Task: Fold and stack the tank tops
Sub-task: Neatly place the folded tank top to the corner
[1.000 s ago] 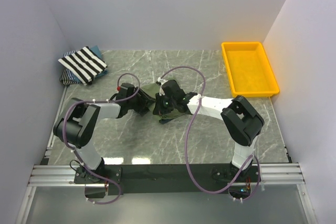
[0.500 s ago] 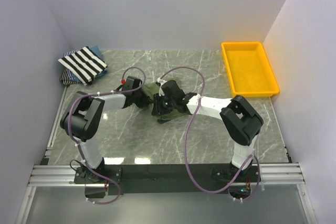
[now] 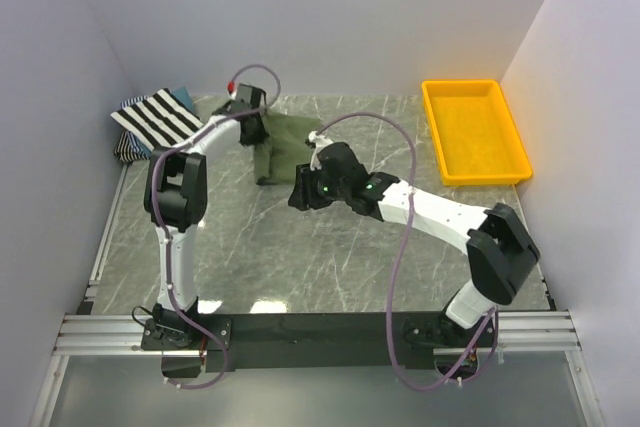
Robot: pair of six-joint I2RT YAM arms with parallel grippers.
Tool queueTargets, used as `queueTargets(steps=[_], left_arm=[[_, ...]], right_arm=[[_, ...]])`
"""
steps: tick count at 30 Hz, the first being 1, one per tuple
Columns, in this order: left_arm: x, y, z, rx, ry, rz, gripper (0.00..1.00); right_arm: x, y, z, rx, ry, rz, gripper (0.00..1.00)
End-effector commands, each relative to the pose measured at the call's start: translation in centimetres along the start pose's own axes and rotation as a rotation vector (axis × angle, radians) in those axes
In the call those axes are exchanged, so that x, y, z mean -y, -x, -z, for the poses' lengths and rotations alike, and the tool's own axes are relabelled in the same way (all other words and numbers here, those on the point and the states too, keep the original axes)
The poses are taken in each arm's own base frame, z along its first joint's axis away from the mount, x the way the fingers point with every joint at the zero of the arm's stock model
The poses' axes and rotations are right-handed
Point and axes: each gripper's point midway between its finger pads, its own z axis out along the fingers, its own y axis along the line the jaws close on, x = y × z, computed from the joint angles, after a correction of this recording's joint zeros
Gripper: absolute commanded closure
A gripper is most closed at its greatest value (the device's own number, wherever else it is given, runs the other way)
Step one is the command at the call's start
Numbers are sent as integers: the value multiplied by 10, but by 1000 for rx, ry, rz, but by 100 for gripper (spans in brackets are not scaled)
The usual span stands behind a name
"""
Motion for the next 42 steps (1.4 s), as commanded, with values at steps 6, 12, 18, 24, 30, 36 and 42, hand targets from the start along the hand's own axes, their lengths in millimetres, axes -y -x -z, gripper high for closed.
queueTargets(steps=[6, 12, 18, 24, 30, 36, 42], left_arm=[[-62, 115, 5, 168, 223, -166, 99], [-84, 173, 17, 247, 193, -157, 100], [-83, 217, 42, 341, 126, -147, 100], [-79, 232, 49, 370, 37, -106, 100], [-85, 264, 73, 436, -63, -49, 100], [-109, 281, 87, 465, -93, 20, 100], [-139, 285, 96, 455, -193, 136, 100]], right_arm=[[-7, 22, 17, 35, -11, 19, 52], [-10, 24, 6, 20, 5, 25, 52], [-9, 14, -9, -25, 31, 17, 52], [-6, 6, -14, -54, 33, 12, 52], [-7, 8, -17, -58, 40, 14, 52], [-10, 7, -20, -71, 61, 12, 52], [-13, 7, -21, -85, 75, 18, 53]])
